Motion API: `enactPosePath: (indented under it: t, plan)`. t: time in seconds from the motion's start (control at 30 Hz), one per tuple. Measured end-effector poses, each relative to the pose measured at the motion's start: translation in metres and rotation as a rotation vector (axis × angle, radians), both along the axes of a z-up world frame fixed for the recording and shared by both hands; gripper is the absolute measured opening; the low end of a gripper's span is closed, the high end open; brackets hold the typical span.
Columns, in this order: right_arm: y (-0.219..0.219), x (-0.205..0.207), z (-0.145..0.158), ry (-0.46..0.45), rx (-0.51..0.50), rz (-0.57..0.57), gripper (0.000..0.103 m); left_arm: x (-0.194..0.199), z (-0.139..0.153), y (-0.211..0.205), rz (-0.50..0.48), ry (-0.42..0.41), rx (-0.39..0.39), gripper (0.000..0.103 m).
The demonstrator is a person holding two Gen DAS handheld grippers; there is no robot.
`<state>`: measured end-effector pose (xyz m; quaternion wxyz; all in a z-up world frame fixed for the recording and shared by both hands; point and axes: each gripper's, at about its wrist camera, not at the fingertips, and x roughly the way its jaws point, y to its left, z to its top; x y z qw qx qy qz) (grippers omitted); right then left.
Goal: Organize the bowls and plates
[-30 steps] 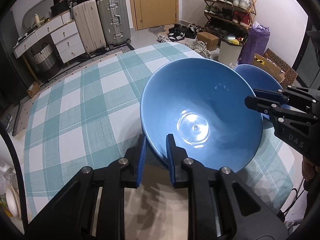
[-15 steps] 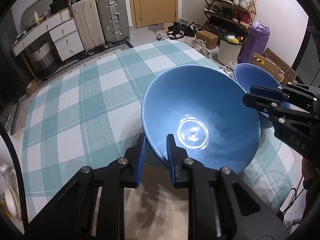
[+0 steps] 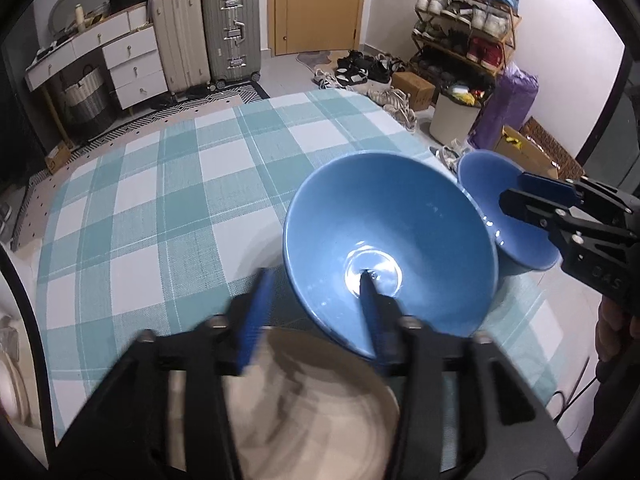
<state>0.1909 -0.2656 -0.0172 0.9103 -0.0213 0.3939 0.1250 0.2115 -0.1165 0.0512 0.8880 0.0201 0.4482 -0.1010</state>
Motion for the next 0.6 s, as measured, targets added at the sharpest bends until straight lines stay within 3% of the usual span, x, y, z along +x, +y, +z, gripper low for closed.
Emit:
enactPosePath:
  t: [0.07,0.1,0.17,0.27,0.3,0.6]
  plan:
    - [-0.006,-0.003,0.011,-0.017,0.015,0.001,0.053,-0.006,0.011,-0.002,-0.001,-0.026,-0.009,0.068]
    - [-0.010,-0.006,0.019,-0.031,0.020,0.005,0.057,-0.009,0.018,-0.003,-0.001,-0.038,-0.022,0.080]
    - [-0.017,-0.011,0.033,-0.059,0.031,0.000,0.084,-0.015,0.030,-0.007,-0.002,-0.053,-0.063,0.084]
    - [-0.032,-0.024,0.054,-0.113,0.043,-0.033,0.099,-0.024,0.042,-0.021,-0.016,-0.047,-0.101,0.098]
    - [-0.038,-0.027,0.060,-0.118,0.042,-0.040,0.100,-0.028,0.044,-0.026,-0.022,-0.051,-0.103,0.102]
    - [-0.100,-0.057,0.072,-0.139,0.147,-0.164,0.102,-0.055,0.047,-0.076,-0.015,-0.028,-0.211,0.102]
